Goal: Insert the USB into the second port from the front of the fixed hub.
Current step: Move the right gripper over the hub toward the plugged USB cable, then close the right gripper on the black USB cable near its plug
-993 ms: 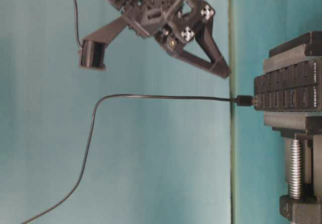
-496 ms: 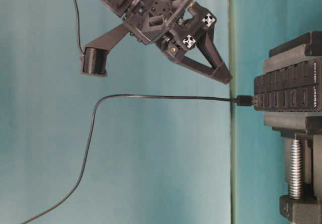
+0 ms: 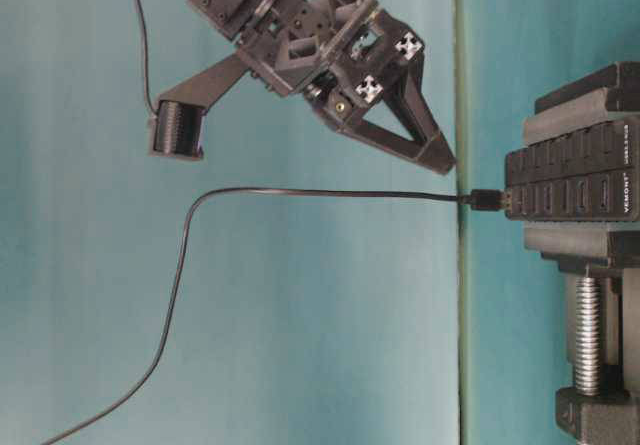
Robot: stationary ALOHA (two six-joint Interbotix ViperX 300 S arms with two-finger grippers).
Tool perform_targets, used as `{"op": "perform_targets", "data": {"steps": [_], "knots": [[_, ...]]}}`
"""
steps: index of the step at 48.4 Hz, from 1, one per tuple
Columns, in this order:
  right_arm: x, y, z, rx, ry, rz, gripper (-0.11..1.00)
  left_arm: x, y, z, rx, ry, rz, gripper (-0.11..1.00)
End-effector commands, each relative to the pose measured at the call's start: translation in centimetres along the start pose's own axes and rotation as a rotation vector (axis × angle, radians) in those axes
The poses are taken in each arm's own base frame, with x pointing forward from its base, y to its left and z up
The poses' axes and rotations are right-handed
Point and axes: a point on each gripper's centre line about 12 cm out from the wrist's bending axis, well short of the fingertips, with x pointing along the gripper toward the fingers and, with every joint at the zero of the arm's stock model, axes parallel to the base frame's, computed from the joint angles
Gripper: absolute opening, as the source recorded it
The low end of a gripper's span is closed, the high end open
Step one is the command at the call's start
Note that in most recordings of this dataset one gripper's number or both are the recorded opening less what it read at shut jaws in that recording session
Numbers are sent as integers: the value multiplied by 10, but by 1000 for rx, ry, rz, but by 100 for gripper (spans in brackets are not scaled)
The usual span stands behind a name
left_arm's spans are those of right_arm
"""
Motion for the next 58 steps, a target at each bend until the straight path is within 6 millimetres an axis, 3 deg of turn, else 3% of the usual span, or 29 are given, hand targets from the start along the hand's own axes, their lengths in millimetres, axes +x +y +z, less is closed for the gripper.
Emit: {"op": "perform_targets", "data": {"steps": [1,7,11,17,42,58], "knots": [[-5,1,13,-1,-37,0,44,0,0,8,2,-21,-1,0],[-1,2,10,-1,-27,3,80,2,-1,8,2,-15,-2,0],[0,3,9,-5,-22,5,94,3,-1,8,1,-11,-2,0],[2,5,10,-6,-21,9,88,5,0,7,0,-5,0,0],[25,4,15,-16,-3,9,88,8,-1,6,-1,9,-1,0],[27,4,18,-13,-4,9,85,8,-1,6,-1,8,-1,0]]}}
